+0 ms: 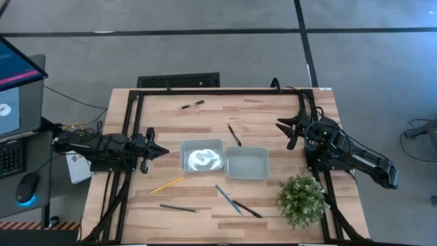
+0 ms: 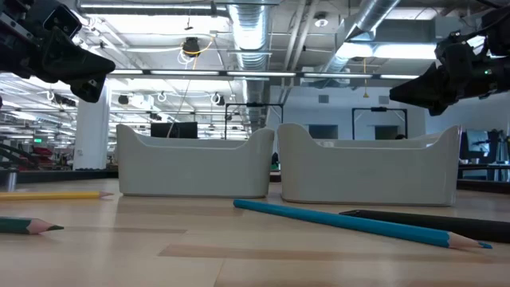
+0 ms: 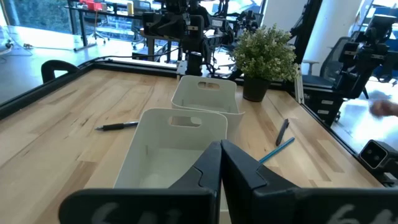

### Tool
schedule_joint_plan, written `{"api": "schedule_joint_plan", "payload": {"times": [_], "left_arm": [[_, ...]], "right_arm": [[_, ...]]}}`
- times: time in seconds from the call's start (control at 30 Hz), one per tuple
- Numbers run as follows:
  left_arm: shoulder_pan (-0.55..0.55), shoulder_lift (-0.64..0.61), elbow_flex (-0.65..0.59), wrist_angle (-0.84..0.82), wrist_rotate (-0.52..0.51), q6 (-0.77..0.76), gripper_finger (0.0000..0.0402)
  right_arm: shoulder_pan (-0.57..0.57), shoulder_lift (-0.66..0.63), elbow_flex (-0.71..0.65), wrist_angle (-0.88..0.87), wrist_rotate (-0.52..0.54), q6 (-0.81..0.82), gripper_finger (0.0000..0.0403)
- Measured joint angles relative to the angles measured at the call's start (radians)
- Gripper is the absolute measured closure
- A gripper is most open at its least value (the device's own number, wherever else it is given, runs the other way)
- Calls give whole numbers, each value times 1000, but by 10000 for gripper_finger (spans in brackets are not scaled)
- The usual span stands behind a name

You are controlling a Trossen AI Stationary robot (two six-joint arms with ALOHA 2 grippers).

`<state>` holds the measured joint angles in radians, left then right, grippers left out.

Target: Sort pens & pencils

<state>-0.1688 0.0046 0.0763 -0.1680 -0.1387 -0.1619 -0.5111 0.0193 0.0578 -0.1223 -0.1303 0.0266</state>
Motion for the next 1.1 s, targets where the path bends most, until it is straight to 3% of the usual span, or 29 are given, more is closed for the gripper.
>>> {"api": "schedule_joint_plan", "payload": {"times": [0.5,0.63,0.87,1.1], "left_arm": [[0,0,0,0,0,0,401],[0,0,0,0,0,0,401],[0,0,0,0,0,0,401],[0,0,0,1,-24,149,401]], "right_arm": [[-2,0,-2,21,0,5,264],[-2,0,-2,80,0,113,267],[-2,0,-2,279,0,98,270],[-2,12,25,300,0,105,272]]}}
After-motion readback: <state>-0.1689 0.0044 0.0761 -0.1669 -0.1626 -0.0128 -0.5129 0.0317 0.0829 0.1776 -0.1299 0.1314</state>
